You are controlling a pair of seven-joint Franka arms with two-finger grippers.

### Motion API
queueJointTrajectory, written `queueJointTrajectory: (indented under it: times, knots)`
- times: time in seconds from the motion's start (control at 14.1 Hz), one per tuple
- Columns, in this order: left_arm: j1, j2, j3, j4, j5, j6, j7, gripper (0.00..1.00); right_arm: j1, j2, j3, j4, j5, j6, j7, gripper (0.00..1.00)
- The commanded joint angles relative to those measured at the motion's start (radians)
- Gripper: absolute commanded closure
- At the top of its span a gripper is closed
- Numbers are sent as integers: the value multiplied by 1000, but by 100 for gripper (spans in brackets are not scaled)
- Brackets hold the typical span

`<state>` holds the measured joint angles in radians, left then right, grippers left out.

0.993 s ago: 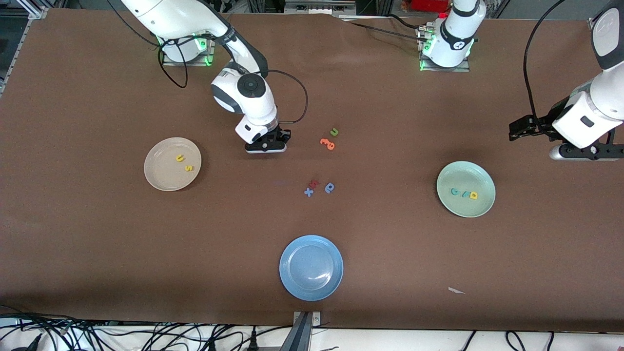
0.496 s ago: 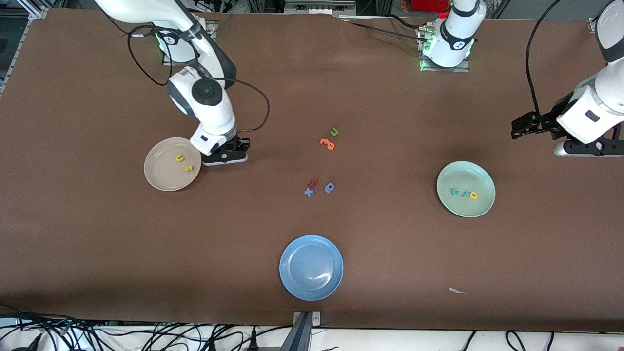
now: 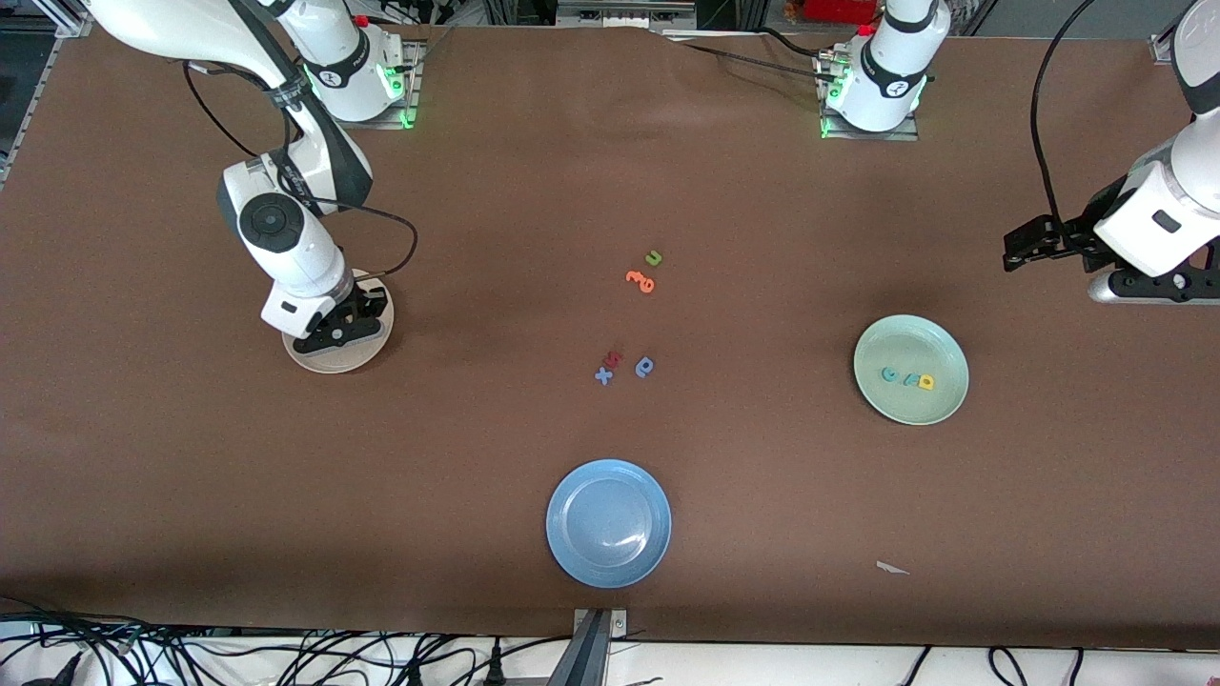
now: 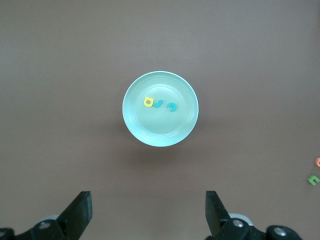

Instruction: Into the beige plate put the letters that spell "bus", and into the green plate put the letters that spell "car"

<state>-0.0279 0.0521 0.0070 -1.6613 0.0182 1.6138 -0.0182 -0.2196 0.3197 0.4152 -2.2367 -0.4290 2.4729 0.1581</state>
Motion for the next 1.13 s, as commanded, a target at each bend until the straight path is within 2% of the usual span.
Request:
queueJointTrajectory:
  times: [0.0,0.07,0.14,0.28,0.35,0.5,0.92,1.06]
  knots:
    - [-3,17,4,52,-27,-25,20,0,-12,-30,14,-24,1,-12,-20,69]
    - [-1,17,2,54,-27,-25,20,0,-12,-30,14,-24,10,-12,-20,55]
    - [-6,18,4,52,-27,-25,17,0,-12,-30,14,-24,24,-15,-20,37]
    - [0,18,4,55,-29,-25,21,0,-12,-34,14,-21,74,-34,-22,13]
    - [2,20,4,58,-34,-25,23,0,-12,-36,14,-17,85,-45,-23,6]
    - [3,22,4,57,-32,-25,26,0,-12,-45,13,-15,95,-54,-23,1]
    - [17,22,8,57,-34,-23,27,0,-8,-108,-6,35,125,-100,-26,0]
    - [16,22,8,57,-34,-22,27,0,3,-117,-6,127,244,-234,-34,0]
